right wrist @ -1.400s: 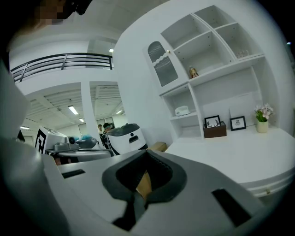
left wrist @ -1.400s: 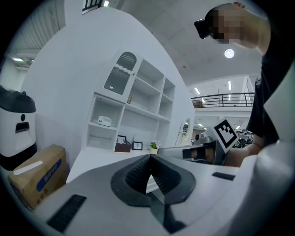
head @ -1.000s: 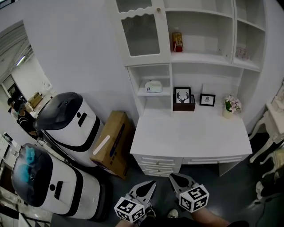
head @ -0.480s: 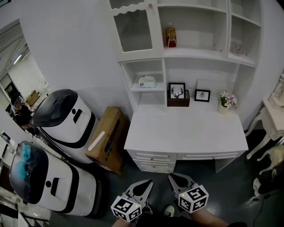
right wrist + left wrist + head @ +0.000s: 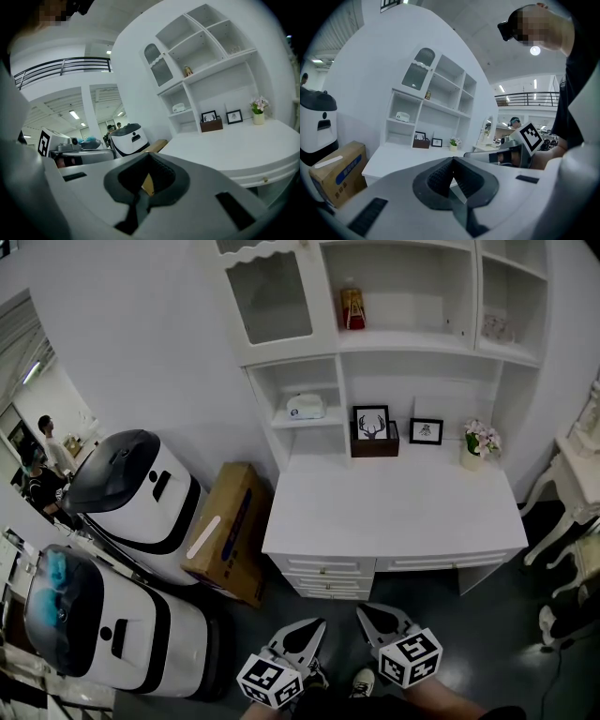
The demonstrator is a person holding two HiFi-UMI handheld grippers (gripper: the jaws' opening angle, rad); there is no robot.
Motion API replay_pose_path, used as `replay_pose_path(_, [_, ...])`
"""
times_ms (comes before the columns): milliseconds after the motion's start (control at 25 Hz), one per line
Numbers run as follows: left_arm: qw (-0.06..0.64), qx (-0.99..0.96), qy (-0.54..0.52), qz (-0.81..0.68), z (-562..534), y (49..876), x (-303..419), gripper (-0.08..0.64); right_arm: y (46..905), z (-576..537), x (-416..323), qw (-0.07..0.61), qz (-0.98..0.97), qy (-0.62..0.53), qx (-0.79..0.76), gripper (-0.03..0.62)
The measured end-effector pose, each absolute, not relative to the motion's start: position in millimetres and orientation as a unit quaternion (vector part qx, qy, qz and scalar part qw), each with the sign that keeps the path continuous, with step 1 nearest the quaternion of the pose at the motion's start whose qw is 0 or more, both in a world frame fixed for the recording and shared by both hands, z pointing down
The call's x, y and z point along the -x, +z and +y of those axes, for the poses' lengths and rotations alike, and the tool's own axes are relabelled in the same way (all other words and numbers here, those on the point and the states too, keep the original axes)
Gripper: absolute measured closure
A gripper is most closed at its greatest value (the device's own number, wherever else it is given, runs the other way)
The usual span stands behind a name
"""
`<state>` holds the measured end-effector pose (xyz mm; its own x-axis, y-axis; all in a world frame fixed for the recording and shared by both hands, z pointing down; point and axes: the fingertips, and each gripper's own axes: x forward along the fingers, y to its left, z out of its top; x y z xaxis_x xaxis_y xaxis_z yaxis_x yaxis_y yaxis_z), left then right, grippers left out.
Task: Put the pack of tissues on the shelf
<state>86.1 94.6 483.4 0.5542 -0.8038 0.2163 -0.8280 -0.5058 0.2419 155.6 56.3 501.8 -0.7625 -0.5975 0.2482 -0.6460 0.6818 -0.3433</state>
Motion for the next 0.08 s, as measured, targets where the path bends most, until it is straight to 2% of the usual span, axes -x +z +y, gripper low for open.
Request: replay_pose_path(80, [0.160,-0.867,0.037,-0.470,93.2,484.7,-83.6,0.557,503.7,55.5,-153.6,0.058,-0.915,0.209,-0.340,0.589])
